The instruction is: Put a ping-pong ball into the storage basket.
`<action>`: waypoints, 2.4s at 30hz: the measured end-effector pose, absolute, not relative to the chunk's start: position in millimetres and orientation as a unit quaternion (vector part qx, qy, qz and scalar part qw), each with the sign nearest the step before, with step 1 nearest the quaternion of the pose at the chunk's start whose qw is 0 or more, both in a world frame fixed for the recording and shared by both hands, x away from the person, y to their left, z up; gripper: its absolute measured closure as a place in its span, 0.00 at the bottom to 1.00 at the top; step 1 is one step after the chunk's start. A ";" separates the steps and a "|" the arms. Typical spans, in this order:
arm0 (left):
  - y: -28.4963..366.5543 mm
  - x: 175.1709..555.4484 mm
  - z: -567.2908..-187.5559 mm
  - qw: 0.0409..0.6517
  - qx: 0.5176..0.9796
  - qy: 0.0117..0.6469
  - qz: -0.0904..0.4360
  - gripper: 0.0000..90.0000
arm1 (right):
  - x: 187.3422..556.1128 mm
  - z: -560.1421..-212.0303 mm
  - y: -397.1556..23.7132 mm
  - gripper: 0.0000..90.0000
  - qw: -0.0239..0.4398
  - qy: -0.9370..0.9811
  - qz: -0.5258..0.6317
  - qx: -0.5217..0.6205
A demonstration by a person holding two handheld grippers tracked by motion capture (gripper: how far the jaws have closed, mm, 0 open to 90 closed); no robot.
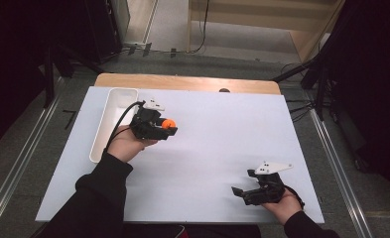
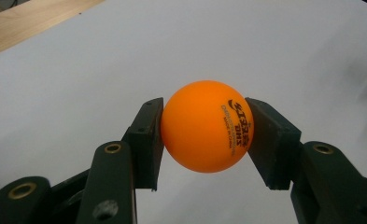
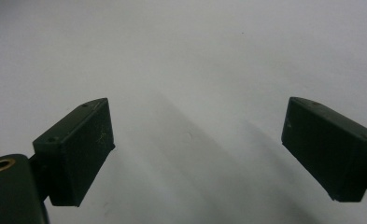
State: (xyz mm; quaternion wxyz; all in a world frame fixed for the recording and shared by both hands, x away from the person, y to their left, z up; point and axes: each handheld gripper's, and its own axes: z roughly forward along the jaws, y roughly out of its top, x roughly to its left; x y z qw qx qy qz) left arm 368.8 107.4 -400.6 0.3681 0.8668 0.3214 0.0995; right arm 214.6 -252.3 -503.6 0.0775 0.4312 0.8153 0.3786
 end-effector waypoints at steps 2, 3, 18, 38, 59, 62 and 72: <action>109.3 369.3 -399.9 0.368 0.866 0.324 0.100 0.56 | 214.6 -503.6 -252.2 0.09 0.077 0.815 0.378 0.432; 110.5 369.9 -399.5 0.368 0.866 0.324 0.101 0.56 | 214.7 -503.6 -252.1 0.09 0.077 0.815 0.378 0.433; 120.8 371.9 -391.9 0.380 0.858 0.332 0.096 0.56 | 214.5 -503.3 -252.7 0.09 0.078 0.816 0.379 0.430; 140.9 373.9 -382.8 0.379 0.845 0.359 0.118 0.56 | 216.7 -502.8 -248.3 0.09 0.074 0.820 0.377 0.425; 161.4 377.8 -373.6 0.385 0.820 0.403 0.131 0.55 | 217.6 -503.0 -247.4 0.09 0.072 0.822 0.377 0.420; 162.6 378.0 -372.7 0.385 0.818 0.405 0.135 0.55 | 217.5 -503.0 -247.4 0.09 0.073 0.823 0.376 0.420; 168.1 378.4 -369.7 0.387 0.810 0.417 0.142 0.55 | 217.7 -503.0 -247.7 0.09 0.075 0.823 0.377 0.419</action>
